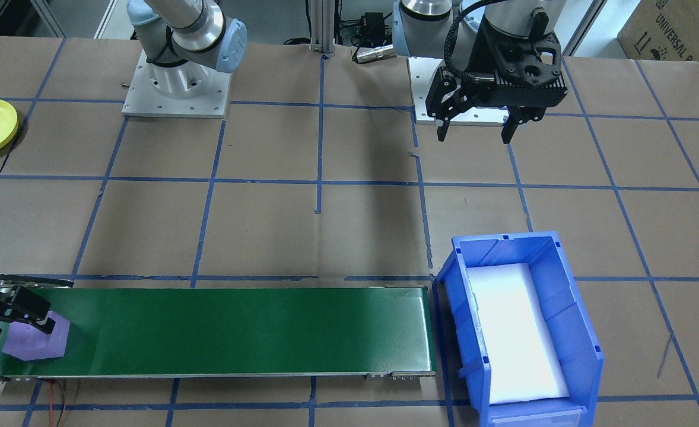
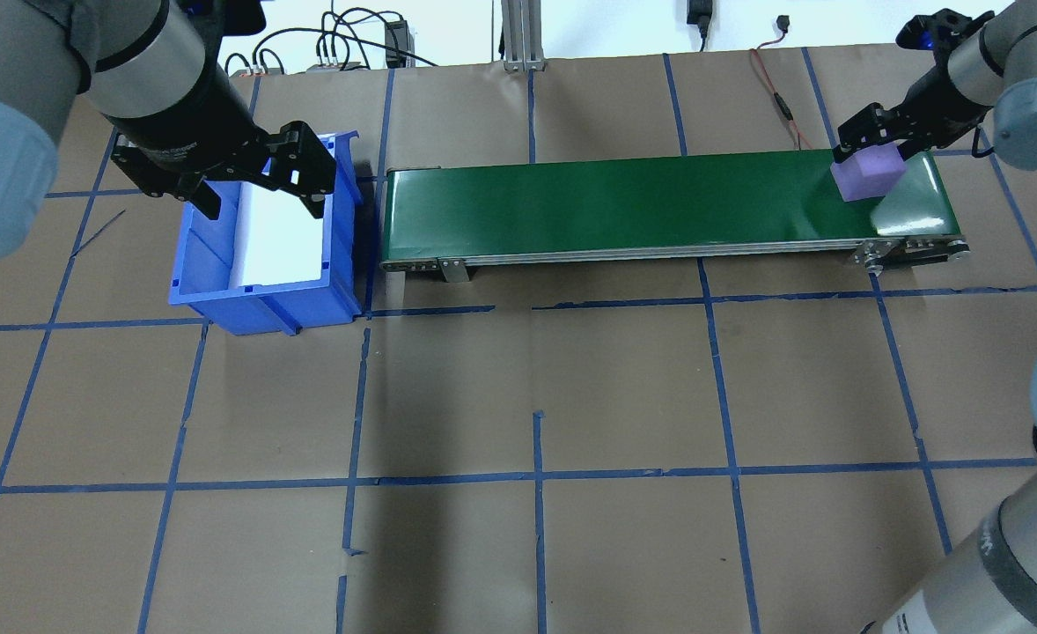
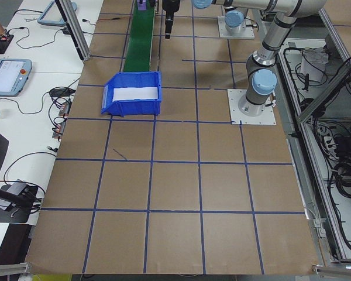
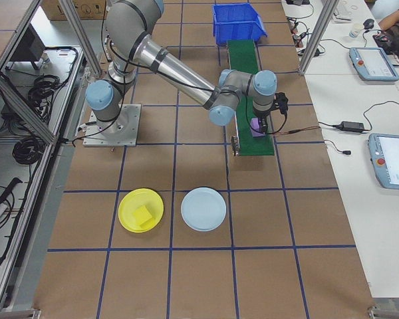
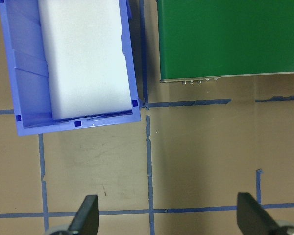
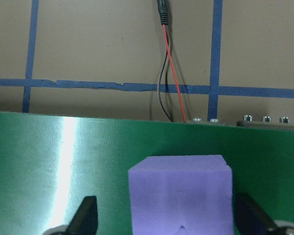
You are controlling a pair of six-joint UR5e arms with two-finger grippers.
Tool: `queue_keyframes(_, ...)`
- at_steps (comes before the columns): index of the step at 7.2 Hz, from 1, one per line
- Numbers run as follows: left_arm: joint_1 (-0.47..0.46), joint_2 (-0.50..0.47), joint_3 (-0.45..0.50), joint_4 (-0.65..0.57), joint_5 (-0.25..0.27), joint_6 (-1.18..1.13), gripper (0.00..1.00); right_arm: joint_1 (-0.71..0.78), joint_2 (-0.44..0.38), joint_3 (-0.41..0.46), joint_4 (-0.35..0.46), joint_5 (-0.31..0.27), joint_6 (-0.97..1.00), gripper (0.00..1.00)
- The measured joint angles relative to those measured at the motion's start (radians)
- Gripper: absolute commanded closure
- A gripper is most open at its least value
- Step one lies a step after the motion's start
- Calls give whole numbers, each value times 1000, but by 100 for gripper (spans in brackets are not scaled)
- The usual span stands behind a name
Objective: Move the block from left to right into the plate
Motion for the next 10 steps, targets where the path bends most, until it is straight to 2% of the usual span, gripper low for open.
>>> queue_keyframes(1,0,0,0,0,1,0,0,0,7,0,-9,-54,1,72)
queue_keyframes(3,-1,0,0,0,1,0,0,-2,-8,2,-18,-168,16,82)
queue_keyframes(4,-1,0,0,0,1,0,0,-9,-33,12,-16,-218,19,82)
queue_keyframes(6,-1,0,0,0,1,0,0,-99,-133,88,-1,-274,-32,80)
queue_keyframes(7,-1,0,-1,0,1,0,0,-184,-185,136,4,-285,-104,80)
queue_keyframes(9,-1,0,-1,0,1,0,0,-432,-223,204,6,-282,-347,77)
queue_keyframes(10,-2,0,-1,0,2,0,0,-530,-217,213,3,-276,-437,58)
